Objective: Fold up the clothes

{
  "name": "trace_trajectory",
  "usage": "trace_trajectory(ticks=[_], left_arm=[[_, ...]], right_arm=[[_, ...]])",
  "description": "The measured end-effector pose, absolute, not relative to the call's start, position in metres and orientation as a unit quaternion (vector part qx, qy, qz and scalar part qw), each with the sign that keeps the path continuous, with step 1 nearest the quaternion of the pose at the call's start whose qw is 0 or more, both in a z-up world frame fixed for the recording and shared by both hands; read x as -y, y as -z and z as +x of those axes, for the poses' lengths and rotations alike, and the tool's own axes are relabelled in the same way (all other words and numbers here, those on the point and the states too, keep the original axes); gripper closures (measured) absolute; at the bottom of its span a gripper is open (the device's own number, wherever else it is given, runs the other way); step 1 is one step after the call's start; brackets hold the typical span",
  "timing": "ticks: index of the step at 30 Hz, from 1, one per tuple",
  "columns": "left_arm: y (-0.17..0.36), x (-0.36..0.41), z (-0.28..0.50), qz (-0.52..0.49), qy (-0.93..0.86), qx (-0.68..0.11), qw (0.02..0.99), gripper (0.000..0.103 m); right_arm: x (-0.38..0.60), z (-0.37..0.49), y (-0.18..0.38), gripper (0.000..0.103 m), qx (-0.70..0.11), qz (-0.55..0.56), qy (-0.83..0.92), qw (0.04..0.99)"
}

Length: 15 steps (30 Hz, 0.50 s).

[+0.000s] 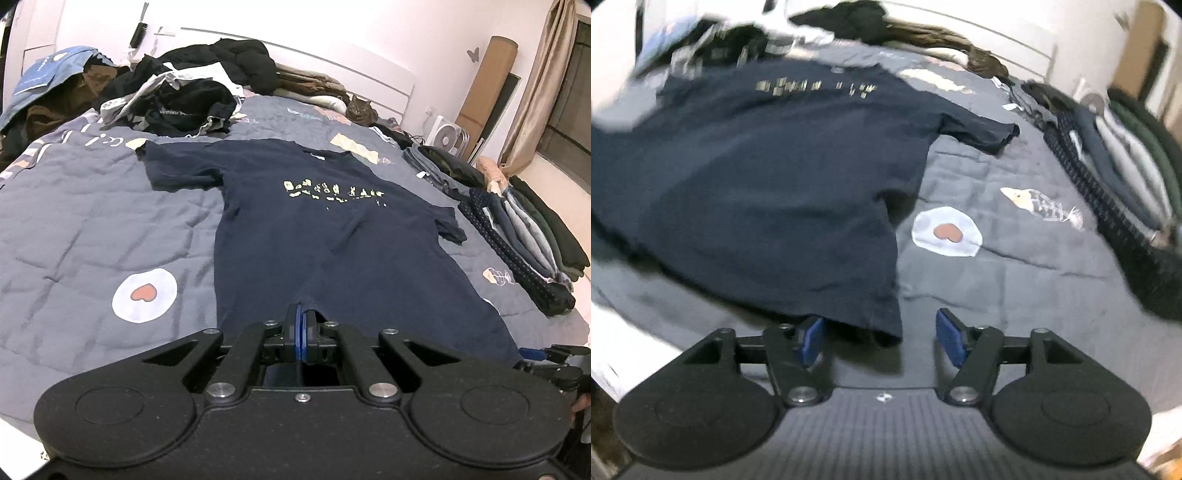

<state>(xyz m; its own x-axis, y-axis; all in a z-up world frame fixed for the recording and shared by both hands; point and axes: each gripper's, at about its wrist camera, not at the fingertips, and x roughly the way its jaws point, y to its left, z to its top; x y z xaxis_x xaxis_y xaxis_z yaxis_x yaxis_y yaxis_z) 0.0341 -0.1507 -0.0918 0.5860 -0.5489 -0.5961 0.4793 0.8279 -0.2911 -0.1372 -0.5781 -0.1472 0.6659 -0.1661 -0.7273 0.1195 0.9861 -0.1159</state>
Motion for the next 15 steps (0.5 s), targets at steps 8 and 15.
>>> trace_trajectory(ticks=[8,15], left_arm=[[0.091,0.160,0.024,-0.037,0.301,-0.367,0.879,0.102],[0.103,0.187,-0.004,0.050,0.330,-0.403,0.852,0.102]], right_arm=[[0.599,-0.152,0.120,0.098,-0.361,0.084,0.078,0.926],[0.608,-0.166,0.075,0.099,-0.355,0.096,0.072,0.927]])
